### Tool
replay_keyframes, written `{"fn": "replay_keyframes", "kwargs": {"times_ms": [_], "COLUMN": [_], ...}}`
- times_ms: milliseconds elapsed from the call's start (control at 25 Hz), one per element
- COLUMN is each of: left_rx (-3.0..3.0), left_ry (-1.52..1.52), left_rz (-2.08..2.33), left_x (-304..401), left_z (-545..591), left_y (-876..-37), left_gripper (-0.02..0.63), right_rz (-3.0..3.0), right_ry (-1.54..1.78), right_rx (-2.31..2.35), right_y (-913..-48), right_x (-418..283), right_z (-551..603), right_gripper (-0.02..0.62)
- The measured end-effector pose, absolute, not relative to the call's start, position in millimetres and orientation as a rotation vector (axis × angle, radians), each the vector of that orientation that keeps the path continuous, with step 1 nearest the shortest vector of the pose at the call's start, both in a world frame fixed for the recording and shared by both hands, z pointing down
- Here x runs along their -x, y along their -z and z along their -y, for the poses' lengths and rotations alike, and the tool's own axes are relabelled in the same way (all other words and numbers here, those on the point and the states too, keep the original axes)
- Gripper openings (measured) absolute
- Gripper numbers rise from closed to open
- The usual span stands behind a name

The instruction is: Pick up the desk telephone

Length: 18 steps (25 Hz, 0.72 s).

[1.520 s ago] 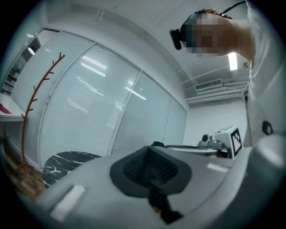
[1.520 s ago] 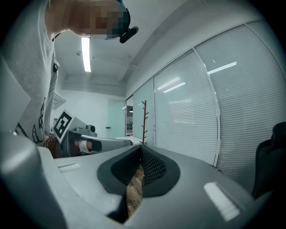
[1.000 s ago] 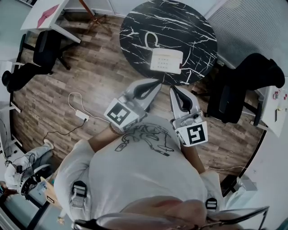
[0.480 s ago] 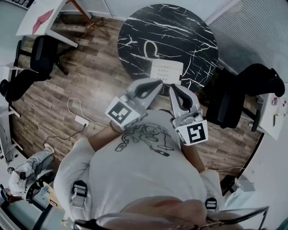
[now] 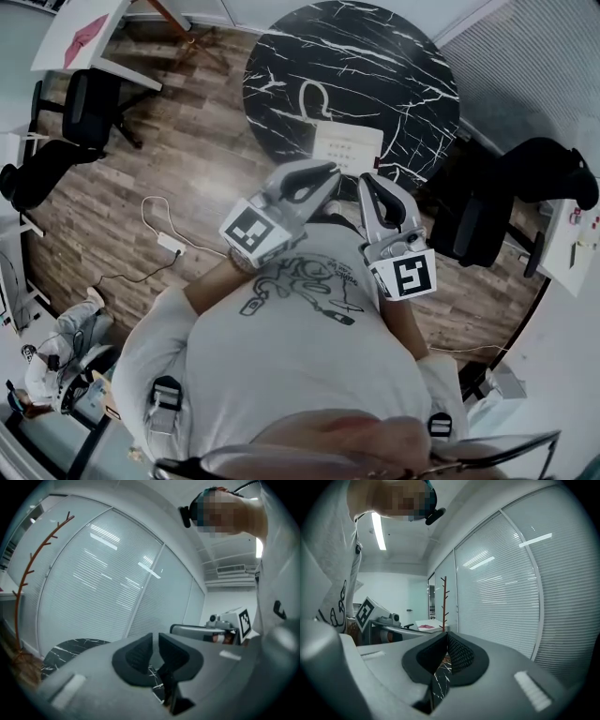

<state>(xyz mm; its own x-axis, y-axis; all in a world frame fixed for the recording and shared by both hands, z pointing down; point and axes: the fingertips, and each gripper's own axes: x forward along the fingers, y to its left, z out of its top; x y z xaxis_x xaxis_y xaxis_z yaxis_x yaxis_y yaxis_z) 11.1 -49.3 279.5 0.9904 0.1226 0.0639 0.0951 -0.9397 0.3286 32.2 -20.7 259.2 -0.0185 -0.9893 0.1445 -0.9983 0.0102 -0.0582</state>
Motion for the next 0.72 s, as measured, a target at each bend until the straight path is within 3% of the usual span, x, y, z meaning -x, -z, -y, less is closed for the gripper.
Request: {"fn": "replay_keyframes", "kwargs": {"times_ms": [80, 720], "left_rx": [-2.792, -2.737], "left_ry": [-0.124, -0.308], "left_rz": [-0.163, -0.125], "left_x": [-15, -43], "left_z": [50, 65], "left_y": [-282, -351], "left_gripper": [0.061, 0.122], "right_rz": [2.185, 2.11], "right_ry": [-0.236, -0.423], "right_rx": [-2.137, -2.088], "right_y": [-265, -335], "right_x": [-36, -80], "right_z": [21, 29], "right_gripper": [0.008, 0.079]}}
